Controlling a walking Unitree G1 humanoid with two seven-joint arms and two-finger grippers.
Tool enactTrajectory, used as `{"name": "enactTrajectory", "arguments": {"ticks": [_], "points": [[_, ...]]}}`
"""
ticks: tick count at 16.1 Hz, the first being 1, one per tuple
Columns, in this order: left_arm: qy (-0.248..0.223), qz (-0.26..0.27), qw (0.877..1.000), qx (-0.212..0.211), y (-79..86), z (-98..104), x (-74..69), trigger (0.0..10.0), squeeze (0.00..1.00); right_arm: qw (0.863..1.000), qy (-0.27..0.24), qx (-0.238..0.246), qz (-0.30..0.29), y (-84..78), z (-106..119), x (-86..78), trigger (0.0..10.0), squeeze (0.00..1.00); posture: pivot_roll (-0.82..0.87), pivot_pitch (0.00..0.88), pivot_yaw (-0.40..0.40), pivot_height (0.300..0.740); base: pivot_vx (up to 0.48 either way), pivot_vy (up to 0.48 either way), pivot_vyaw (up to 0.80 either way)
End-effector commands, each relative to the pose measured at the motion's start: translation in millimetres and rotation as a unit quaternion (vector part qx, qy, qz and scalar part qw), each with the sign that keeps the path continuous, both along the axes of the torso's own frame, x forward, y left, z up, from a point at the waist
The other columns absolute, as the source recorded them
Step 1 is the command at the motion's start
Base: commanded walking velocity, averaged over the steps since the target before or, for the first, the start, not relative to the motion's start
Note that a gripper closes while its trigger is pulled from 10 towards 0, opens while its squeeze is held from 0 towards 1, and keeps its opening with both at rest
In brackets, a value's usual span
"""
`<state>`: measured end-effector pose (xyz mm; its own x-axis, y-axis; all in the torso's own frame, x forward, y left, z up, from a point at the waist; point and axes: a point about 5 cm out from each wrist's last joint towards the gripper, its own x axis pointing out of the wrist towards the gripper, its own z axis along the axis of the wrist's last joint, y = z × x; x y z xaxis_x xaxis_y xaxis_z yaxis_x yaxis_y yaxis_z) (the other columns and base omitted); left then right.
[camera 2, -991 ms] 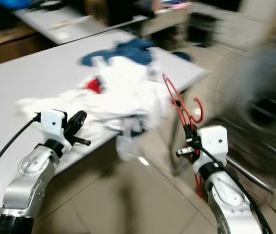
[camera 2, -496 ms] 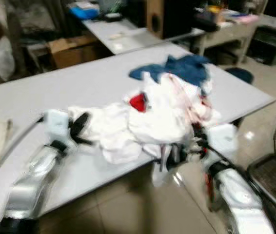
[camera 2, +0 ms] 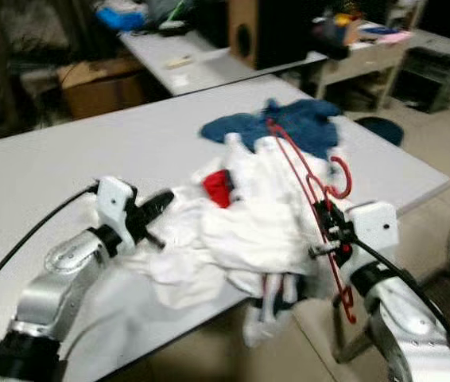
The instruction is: Hang hanger
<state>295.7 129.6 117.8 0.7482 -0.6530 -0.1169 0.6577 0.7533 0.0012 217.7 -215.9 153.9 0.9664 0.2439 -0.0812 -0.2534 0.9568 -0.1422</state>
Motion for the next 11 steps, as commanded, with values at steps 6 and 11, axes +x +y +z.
{"name": "enactTrajectory", "arguments": {"ticks": [6, 11], "points": [[0.036, -0.139, 0.987, 0.071, -18.8, -6, 17.0, 10.0, 1.0, 0.999, 0.023, 0.011, 0.037, -5.6, 7, -6.4, 10.0, 0.0, -0.18, 0.0, 0.068, 0.74, 0.0, 0.0, 0.0], [0.074, -0.158, 0.968, 0.183, -17.7, -31, 24.4, 10.0, 0.0, 0.998, 0.03, 0.021, 0.05, -1.3, 6, -9.4, 10.0, 0.0, -0.19, 0.0, 0.085, 0.74, 0.0, 0.0, 0.0]]}}
